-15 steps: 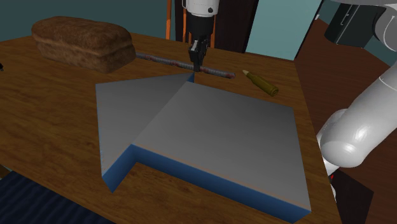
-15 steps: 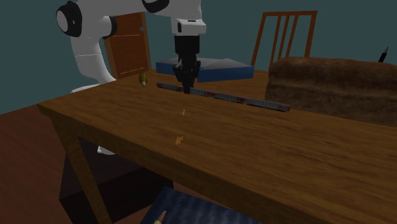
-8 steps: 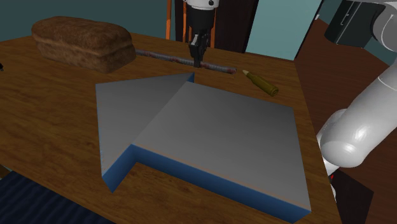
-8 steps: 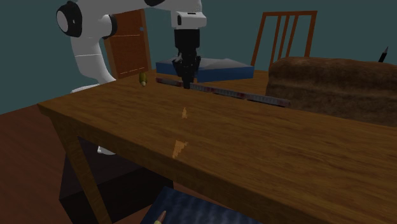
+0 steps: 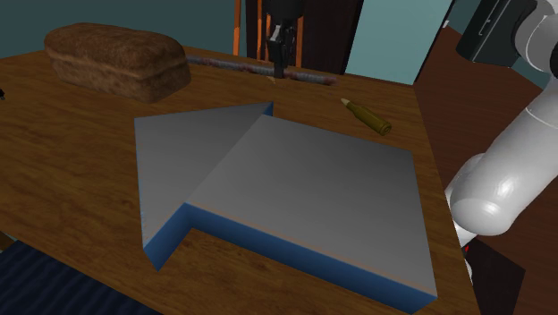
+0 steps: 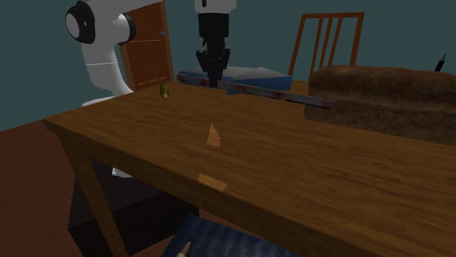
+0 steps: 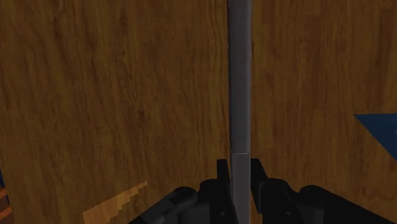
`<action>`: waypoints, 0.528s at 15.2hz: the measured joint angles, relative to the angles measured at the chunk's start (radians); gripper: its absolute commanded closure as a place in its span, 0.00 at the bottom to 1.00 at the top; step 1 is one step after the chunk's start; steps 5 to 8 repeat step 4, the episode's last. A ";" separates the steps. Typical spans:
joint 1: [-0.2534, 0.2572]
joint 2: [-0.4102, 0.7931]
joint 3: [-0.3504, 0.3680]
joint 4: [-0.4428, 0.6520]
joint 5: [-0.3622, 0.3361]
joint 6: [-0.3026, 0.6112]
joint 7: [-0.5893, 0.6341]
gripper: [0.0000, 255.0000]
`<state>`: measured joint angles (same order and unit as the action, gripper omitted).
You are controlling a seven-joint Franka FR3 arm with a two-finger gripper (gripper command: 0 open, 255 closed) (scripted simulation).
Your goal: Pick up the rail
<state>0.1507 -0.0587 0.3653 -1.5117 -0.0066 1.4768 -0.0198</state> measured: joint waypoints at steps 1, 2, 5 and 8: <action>0.001 0.010 0.001 0.023 -0.003 -0.014 0.001 1.00; 0.002 0.018 0.003 0.047 -0.006 -0.030 0.004 1.00; 0.004 0.030 0.006 0.084 -0.011 -0.056 0.008 1.00; 0.004 0.030 0.006 0.084 -0.011 -0.056 0.008 1.00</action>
